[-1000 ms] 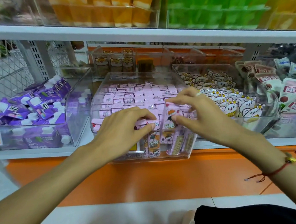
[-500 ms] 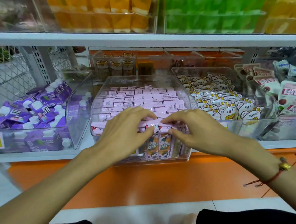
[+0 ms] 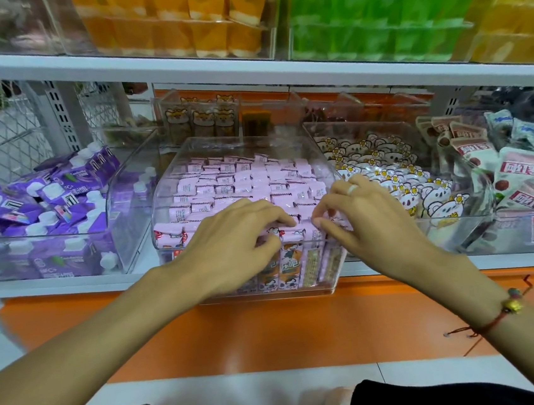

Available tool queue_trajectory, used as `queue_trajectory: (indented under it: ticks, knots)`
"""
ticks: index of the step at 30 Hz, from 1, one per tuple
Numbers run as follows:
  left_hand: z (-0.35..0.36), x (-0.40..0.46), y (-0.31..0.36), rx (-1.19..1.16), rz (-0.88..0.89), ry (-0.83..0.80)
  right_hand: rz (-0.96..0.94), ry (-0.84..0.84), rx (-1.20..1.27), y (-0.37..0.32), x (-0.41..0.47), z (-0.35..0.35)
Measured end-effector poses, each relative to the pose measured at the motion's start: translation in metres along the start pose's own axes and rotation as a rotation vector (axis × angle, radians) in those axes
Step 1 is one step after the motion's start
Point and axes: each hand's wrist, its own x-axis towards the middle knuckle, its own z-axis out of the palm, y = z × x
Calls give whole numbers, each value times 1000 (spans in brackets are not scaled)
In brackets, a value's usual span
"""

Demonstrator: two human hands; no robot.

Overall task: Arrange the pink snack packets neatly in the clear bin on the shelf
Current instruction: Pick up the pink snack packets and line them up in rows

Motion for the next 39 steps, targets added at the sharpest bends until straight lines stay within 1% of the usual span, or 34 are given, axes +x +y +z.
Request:
queue_trajectory:
  ticks: [4,6,9,12,13,14,15,16,18,20,23,25,26,27,28,30,31,32,33,34,36,37,39]
  knots:
    - [3,1,0,-28,-11,45,-56,19,-93,-6,3,5]
    - [4,1,0,-37,-16,61,-11,88,-21,-8,4,4]
    - [6,1,1,-25,-13,66,121,289,222,-9,7,-4]
    - [5,1,2,-3,-3,58,253,589,390,-5,9,-18]
    - [4,1,2,-8,0,52,307,670,451,-3,9,-22]
    - [4,1,2,-16,4,52,374,716,531,-1,9,-24]
    - [5,0,1,-25,3,62,457,724,625,0,8,-25]
    - [5,-1,1,-45,-1,89,547,696,726,1,8,-25]
    - [2,-2,2,-152,-6,183,721,580,949,1,8,-21]
    - [-3,-4,7,-275,76,227,837,448,1160,-3,8,-18]
    - [-7,-5,10,-188,277,293,856,332,1410,-12,9,-15]
    - [-9,-6,11,-212,313,363,828,256,1484,-17,10,-16]
    - [-10,-6,11,-275,289,387,820,215,1492,-18,11,-17]
    - [-10,-6,11,-388,220,398,825,184,1483,-18,12,-18]
    - [-12,-6,12,-542,110,399,836,173,1436,-17,13,-17]
    - [-14,-4,12,-856,-129,394,804,220,1234,-12,13,-19]
    - [-14,-3,9,-935,-237,392,730,265,1128,-11,12,-20]
    - [-13,-2,7,-951,-324,381,617,294,1044,-12,11,-22]
    - [-13,-2,7,-930,-395,369,489,281,967,-14,9,-24]
    - [-13,-2,8,-896,-440,355,365,229,879,-17,7,-25]
    - [-11,-2,10,-862,-445,327,170,89,682,-23,3,-22]
    - [-11,-1,12,-864,-426,309,105,52,591,-26,3,-21]
    - [-10,1,16,-905,-374,294,42,73,469,-28,4,-19]
